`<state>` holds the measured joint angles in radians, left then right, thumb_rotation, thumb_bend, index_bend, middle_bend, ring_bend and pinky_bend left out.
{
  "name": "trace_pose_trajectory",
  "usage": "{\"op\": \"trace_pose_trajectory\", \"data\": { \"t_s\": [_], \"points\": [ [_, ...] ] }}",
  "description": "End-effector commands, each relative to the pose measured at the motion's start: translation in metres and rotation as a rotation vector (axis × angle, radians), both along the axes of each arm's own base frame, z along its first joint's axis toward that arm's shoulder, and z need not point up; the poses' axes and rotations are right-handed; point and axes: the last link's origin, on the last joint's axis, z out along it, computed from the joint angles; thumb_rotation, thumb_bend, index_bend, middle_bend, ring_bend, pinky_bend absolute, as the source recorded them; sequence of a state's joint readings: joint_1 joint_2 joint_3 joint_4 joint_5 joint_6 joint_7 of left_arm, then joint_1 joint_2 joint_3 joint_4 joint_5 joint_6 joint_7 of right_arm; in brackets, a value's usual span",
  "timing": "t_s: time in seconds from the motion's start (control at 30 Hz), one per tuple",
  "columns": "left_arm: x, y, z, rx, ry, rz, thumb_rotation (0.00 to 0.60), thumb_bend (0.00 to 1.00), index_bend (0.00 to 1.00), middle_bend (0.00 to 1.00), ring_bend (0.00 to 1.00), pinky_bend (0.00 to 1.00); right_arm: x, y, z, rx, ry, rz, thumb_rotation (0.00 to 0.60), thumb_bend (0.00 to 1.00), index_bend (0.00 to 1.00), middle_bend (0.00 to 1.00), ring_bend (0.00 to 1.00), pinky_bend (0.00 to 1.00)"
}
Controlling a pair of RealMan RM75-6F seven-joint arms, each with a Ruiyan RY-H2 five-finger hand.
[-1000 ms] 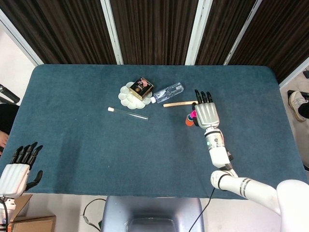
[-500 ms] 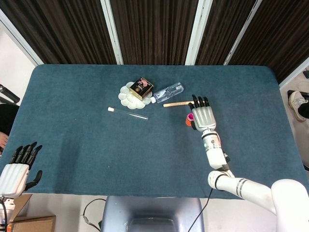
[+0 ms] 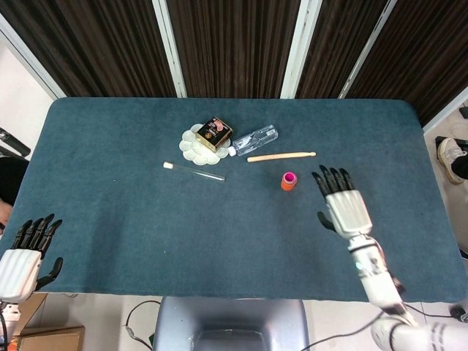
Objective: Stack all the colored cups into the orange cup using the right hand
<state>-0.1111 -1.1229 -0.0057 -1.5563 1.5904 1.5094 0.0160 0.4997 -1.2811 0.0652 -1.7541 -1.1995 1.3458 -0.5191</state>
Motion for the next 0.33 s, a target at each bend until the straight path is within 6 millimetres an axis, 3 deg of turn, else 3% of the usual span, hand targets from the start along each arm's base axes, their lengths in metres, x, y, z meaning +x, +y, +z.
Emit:
{"op": "trace_pose_trajectory", "data": {
  "t_s": [0.03, 0.17, 0.33],
  "points": [
    [0.002, -0.002, -0.003, 0.0, -0.001, -0.02, 0.6, 0.44, 0.0, 0.0, 0.0, 0.06, -0.065, 0.096, 0.033, -0.095, 0.026, -0.072, 0.6, 0.42, 0.0, 0.0, 0.0, 0.0],
    [0.004, -0.003, -0.006, 0.001, 0.002, -0.037, 0.6, 0.44, 0.0, 0.0, 0.0, 0.06, -0.085, 0.113, 0.043, -0.135, -0.026, -0.135, 0.6, 0.41, 0.0, 0.0, 0.0, 0.0],
    [0.005, -0.005, -0.007, 0.008, 0.014, -0.043, 0.6, 0.45, 0.0, 0.0, 0.0, 0.06, -0.082, 0.115, 0.051, -0.127, -0.031, -0.108, 0.6, 0.41, 0.0, 0.0, 0.0, 0.0]
  ]
}}
